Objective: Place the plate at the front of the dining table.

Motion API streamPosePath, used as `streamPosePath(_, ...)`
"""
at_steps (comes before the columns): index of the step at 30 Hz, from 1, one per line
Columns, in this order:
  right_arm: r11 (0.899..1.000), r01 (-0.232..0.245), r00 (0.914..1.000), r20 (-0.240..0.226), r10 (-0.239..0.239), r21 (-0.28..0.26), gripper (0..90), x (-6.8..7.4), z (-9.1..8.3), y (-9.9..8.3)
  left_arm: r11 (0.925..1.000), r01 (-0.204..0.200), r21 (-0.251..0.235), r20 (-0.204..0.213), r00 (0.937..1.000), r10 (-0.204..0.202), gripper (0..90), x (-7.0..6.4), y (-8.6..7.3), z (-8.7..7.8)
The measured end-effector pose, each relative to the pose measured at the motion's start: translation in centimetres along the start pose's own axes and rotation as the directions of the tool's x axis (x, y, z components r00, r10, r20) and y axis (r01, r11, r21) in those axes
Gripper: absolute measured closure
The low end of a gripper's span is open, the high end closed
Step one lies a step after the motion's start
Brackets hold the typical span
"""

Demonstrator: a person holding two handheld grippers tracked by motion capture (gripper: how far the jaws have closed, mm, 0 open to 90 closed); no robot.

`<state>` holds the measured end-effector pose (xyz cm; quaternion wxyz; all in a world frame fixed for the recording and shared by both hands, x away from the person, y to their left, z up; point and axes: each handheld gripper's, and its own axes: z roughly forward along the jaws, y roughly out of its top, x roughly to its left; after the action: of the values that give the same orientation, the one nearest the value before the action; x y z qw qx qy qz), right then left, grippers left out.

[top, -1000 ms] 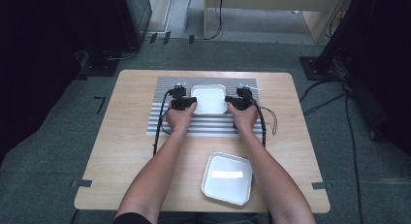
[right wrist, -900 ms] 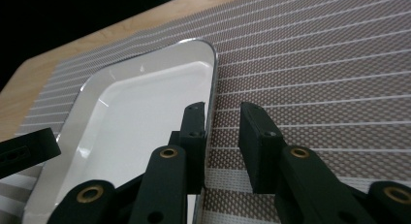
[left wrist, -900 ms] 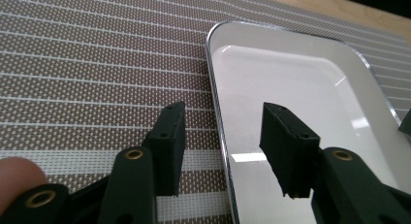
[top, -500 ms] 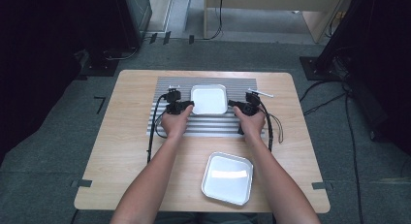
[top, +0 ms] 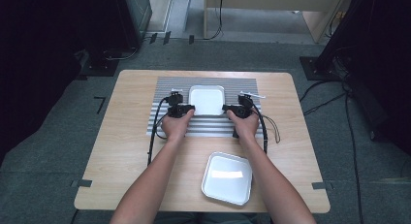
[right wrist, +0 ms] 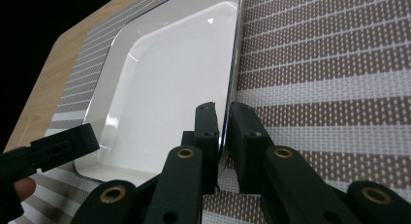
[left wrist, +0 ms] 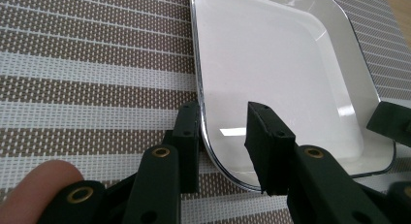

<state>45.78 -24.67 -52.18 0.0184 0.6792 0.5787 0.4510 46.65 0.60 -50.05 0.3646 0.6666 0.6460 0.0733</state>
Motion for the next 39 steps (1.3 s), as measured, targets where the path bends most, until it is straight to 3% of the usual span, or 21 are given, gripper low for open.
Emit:
streamPosePath(7, 1.0, 0.009, 1.0, 0.0, -0.009, 0.009, 83.1, 0.5, 0.0, -0.5, 0.9999, -0.014, -0.004, -0.034, 0.9993, 0.014, 67.5, 0.0, -0.2, -0.3)
streamPosePath(17, 1.0, 0.007, 1.0, -0.002, -0.007, 0.004, 83.2, 0.6, -0.1, -0.7, 0.9999, -0.005, -0.012, -0.032, 0.9995, 0.005, 67.6, 0.1, -0.5, -0.4)
streamPosePath(21, 1.0, -0.003, 0.9999, -0.012, 0.003, 0.002, 82.1, 0.6, -0.2, -0.8, 0.9997, -0.001, -0.023, -0.024, 0.9997, 0.0, 60.8, 0.1, -0.4, -0.7)
streamPosePath(26, 0.998, 0.031, 0.9995, -0.003, -0.031, -0.055, 71.0, 1.1, -1.0, -0.7, 0.9974, -0.051, -0.05, -0.036, 0.9981, 0.05, 43.3, 0.0, -0.4, -1.4)
streamPosePath(27, 0.997, 0.05, 0.9987, -0.011, -0.05, -0.065, 68.1, 1.2, -1.4, -0.5, 0.9965, -0.065, -0.052, -0.045, 0.997, 0.063, 33.8, 0.0, -0.5, -1.6)
streamPosePath(28, 0.997, 0.05, 0.9987, -0.011, -0.05, -0.065, 68.1, 1.2, -1.4, -0.5, 0.9957, -0.071, -0.059, -0.059, 0.996, 0.068, 33.8, -0.1, -0.5, -1.7)
streamPosePath(30, 0.995, 0.061, 0.9975, -0.031, -0.063, -0.082, 65.3, 1.2, -2.0, -0.3, 0.9949, -0.077, -0.064, -0.077, 0.9944, 0.072, 20.6, -0.1, -0.6, -2.1)
streamPosePath(31, 0.99, 0.09, 0.9946, -0.041, -0.095, -0.109, 55.6, 1.1, -2.5, -0.2, 0.9941, -0.084, -0.069, -0.074, 0.9941, 0.079, 18.7, 0.0, -0.5, -2.3)
streamPosePath(33, 0.988, 0.108, 0.9925, -0.046, -0.113, -0.112, 50.3, 1.0, -2.6, -0.2, 0.9928, -0.091, -0.078, -0.065, 0.9942, 0.086, 17.9, 0.1, -0.6, -2.9)
streamPosePath(35, 0.984, 0.145, 0.9868, -0.057, -0.151, -0.102, 43.6, 0.9, -3.1, -0.1, 0.9918, -0.104, -0.074, -0.02, 0.9946, 0.102, 17.7, 0.3, -0.7, -3.5)
streamPosePath(37, 0.978, 0.187, 0.9799, -0.053, -0.192, -0.095, 39.3, 1.0, -4.2, -0.1, 0.9881, -0.13, -0.081, -0.054, 0.9905, 0.126, 17.1, 0.2, -1.0, -4.1)
streamPosePath(39, 0.975, 0.196, 0.9782, -0.048, -0.202, -0.106, 36.8, 0.9, -4.5, -0.2, 0.985, -0.15, -0.086, -0.075, 0.9868, 0.143, 17.1, 0.4, -1.3, -4.7)
